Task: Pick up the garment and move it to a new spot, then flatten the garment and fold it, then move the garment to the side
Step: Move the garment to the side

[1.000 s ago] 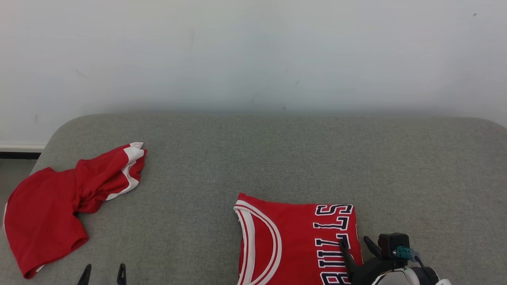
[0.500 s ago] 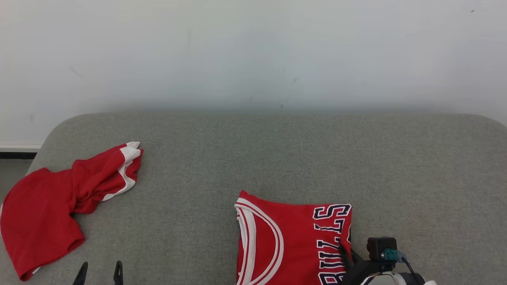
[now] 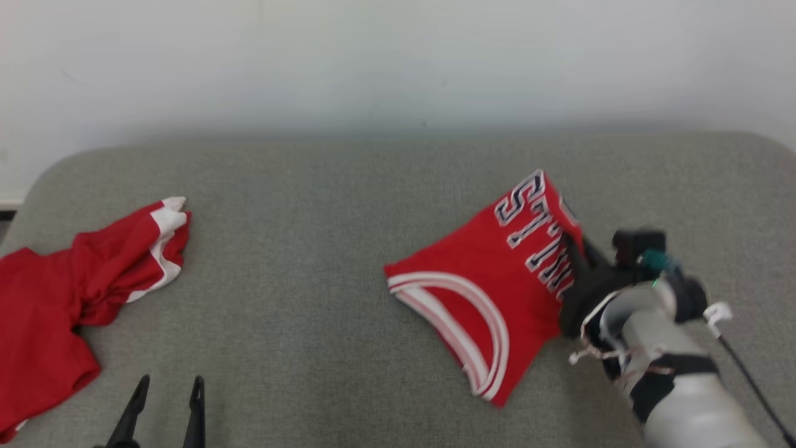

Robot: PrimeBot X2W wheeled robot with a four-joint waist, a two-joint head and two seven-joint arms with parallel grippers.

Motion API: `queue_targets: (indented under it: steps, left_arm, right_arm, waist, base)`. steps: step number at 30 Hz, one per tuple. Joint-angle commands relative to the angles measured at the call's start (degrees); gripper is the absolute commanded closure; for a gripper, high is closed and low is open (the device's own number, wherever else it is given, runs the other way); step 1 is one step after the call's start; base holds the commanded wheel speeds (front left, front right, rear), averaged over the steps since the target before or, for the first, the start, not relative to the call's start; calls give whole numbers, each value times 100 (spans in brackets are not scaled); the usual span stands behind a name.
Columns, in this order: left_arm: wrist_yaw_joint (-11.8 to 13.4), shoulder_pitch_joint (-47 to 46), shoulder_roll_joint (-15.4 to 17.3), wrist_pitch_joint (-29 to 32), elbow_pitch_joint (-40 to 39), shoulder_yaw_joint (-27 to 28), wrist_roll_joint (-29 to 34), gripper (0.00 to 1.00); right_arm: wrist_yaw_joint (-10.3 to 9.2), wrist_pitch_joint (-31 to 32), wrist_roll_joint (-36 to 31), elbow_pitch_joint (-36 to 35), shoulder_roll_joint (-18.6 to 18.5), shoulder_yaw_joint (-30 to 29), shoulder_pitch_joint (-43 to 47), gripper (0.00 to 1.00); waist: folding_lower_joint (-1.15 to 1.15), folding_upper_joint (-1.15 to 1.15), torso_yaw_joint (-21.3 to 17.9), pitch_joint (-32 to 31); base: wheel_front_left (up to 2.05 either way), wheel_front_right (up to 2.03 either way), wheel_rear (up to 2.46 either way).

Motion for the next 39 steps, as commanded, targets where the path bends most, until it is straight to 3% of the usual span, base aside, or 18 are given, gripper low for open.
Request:
queue_targets:
  steps: [1,5,23,31,39]
  left_arm:
    - [6,-143,73,-17,-80,-81,-95,0]
    - [8,-424,360,-17,-449,-72,-316,0]
    - [8,-489,1467,-17,-2080,642,-827,0]
    - [8,-229,1738,-17,-2648,1051,-880,0]
    - [7,-111,1808,-17,-2789,1173,-916,0]
  right_arm:
    - [-11,0,-18,4,-99,-5,-247,100]
    - [-11,64,-237,-13,-617,-66,-1074,100]
    - [-11,468,-975,-571,-1820,-811,-2573,100]
    - [-11,790,-1400,-967,-2070,-1236,-2927,100]
    - [-11,1132,-1893,-1583,-1820,-1720,-2739,100]
  waist:
    - [-1,0,-189,526]
    - [-1,0,-462,1258]
    - [-1,0,-1526,2884]
    - [-1,0,-1644,3300]
    - [-1,0,-1654,3408]
  base:
    - [0,0,0]
    - [0,0,0]
    - [0,0,0]
    - [0,0,0]
    - [0,0,0]
